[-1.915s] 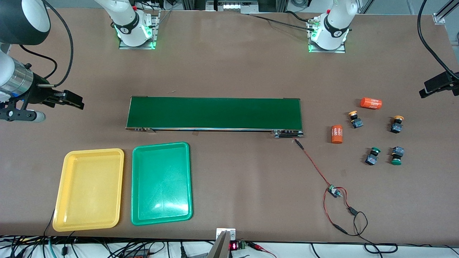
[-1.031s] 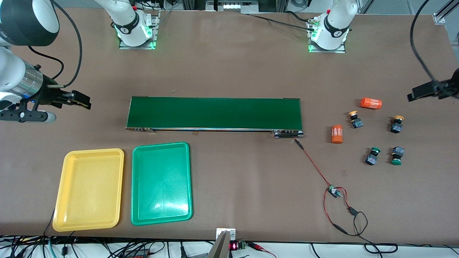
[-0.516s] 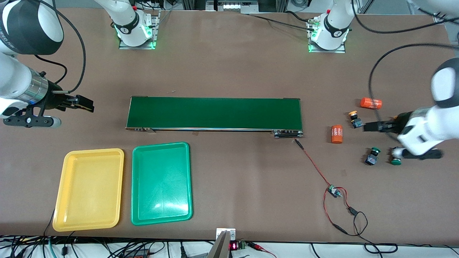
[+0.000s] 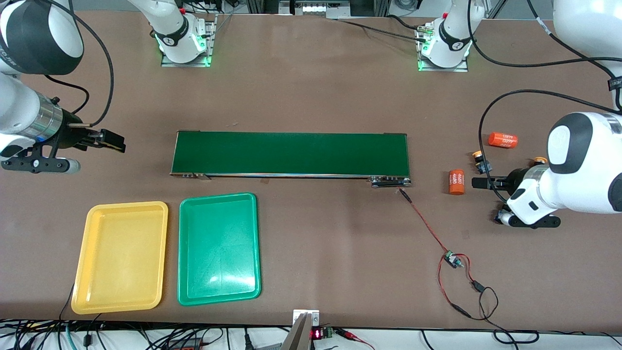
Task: Sort buttons by color to trays
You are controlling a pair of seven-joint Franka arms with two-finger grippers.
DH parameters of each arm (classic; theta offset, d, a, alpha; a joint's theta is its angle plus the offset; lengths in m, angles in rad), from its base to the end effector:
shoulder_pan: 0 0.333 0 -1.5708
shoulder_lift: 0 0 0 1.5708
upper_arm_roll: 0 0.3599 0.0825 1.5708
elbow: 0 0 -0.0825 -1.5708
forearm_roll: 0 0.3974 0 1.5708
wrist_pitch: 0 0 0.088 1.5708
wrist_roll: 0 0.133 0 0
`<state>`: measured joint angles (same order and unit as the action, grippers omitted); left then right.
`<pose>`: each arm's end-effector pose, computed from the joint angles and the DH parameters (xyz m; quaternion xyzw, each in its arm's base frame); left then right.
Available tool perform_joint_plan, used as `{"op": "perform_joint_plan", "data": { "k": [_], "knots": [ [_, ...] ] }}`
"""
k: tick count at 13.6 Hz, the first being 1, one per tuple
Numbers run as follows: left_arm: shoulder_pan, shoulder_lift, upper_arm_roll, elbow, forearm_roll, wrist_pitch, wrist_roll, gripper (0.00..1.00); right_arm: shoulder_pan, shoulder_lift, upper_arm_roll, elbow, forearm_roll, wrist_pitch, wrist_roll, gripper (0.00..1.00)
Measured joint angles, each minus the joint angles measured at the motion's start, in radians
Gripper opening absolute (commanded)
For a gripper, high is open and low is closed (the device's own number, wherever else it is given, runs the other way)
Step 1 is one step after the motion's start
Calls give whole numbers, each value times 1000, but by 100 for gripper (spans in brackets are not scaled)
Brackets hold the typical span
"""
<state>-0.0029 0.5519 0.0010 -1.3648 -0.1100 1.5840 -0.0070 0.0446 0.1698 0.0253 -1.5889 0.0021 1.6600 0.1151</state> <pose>0.7008 -0.0159 0.3854 0.9847 0.0123 -0.1656 0.0531 0.6209 0.0426 0.5396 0.9985 -0.0228 -0.0494 0.0014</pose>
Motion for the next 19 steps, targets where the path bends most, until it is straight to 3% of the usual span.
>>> {"op": "perform_joint_plan", "data": {
  "k": [5, 13, 19],
  "knots": [
    [0, 12, -7, -194, 0, 249, 0, 100, 2, -11, 1, 1, 0, -31, 0, 100],
    [-3, -37, -13, -529, 0, 626, 41, 100, 7, -149, 1, -35, 0, -136, 1, 100],
    [-4, -108, -30, -659, 0, 716, 88, 100, 7, -177, 1, -62, 0, -137, 1, 100]
  ]
}}
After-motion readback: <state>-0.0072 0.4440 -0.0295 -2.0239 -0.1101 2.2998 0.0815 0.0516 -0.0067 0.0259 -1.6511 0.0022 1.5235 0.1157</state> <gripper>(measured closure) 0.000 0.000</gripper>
